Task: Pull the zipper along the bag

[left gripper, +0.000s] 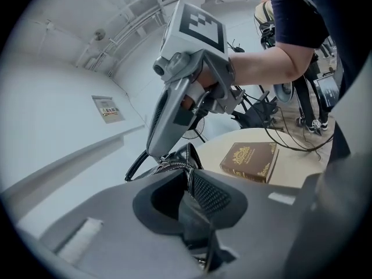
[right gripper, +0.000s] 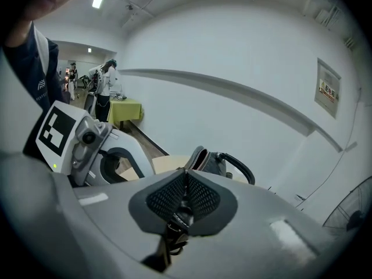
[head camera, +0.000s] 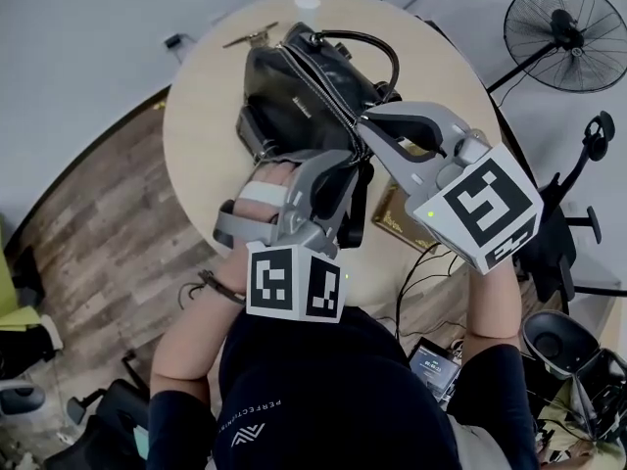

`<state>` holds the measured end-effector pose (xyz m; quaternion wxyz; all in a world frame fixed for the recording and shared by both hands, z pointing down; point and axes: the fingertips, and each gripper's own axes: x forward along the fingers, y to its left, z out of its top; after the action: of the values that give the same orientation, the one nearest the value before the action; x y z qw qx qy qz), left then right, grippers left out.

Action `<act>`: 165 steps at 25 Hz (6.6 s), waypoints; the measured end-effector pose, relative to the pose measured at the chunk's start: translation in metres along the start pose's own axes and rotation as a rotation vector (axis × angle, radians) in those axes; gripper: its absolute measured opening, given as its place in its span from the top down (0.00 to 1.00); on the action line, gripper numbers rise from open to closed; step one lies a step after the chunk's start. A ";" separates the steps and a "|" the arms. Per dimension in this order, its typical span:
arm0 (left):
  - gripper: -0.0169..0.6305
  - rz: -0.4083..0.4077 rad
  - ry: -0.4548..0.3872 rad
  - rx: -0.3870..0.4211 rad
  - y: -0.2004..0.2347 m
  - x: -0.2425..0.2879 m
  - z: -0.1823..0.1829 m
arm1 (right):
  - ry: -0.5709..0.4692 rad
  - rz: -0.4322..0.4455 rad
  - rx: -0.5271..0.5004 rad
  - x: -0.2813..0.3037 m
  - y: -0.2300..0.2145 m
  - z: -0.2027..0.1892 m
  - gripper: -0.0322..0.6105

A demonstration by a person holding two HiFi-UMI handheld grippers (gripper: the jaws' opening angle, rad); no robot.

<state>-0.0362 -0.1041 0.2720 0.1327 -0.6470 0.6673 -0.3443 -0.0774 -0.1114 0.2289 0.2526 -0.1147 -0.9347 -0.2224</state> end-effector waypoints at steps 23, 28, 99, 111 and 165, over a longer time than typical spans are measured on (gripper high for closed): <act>0.86 -0.147 -0.084 -0.154 -0.001 0.006 0.000 | 0.046 0.003 -0.035 0.048 -0.034 0.012 0.93; 0.86 -0.201 -0.117 -0.191 -0.002 0.009 0.000 | 0.063 -0.005 -0.060 0.061 -0.044 0.018 0.93; 0.87 -0.487 -0.405 -0.442 0.012 -0.005 0.005 | 0.224 -0.017 -0.119 0.127 -0.087 0.032 0.92; 0.89 -0.338 -0.378 -0.513 0.054 -0.015 -0.021 | 0.171 -0.082 -0.072 0.095 -0.088 0.025 0.90; 0.95 0.141 -0.118 -0.739 0.123 -0.070 -0.095 | -0.269 -0.318 0.417 -0.043 -0.013 -0.023 0.95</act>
<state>-0.1816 -0.0192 0.2452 -0.0480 -0.6223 0.7807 -0.0324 -0.0357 -0.1380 0.2199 0.1066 0.0591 -0.9915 -0.0449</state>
